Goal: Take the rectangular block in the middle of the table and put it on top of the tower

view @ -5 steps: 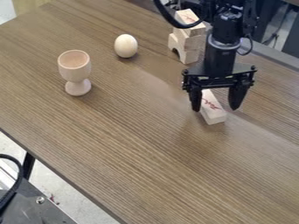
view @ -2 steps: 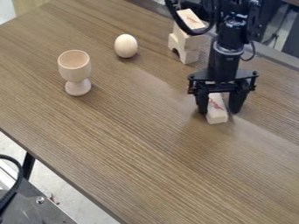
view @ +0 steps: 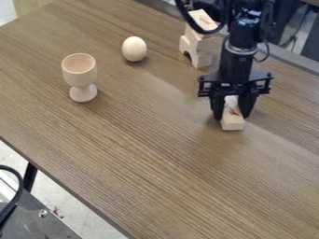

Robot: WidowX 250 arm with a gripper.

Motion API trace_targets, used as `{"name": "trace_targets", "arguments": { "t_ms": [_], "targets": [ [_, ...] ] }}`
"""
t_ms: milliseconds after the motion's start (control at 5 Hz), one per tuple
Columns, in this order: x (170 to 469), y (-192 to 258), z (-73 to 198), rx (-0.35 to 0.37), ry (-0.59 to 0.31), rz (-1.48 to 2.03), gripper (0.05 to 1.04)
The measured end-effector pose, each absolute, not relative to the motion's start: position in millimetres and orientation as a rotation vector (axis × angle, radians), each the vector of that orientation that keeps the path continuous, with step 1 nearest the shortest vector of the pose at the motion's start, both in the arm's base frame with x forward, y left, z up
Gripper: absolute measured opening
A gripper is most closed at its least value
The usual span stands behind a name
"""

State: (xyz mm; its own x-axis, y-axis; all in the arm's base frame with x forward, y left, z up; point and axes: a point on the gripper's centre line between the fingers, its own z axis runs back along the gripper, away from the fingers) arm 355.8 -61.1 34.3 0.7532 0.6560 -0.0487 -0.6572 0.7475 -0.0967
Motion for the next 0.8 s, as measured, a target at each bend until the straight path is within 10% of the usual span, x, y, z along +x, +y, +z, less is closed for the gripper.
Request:
{"name": "trace_targets", "arguments": {
  "t_ms": [800],
  "targets": [
    [401.2,-64.9,141.5,-0.286,-0.124,0.654,0.552]
  ]
}}
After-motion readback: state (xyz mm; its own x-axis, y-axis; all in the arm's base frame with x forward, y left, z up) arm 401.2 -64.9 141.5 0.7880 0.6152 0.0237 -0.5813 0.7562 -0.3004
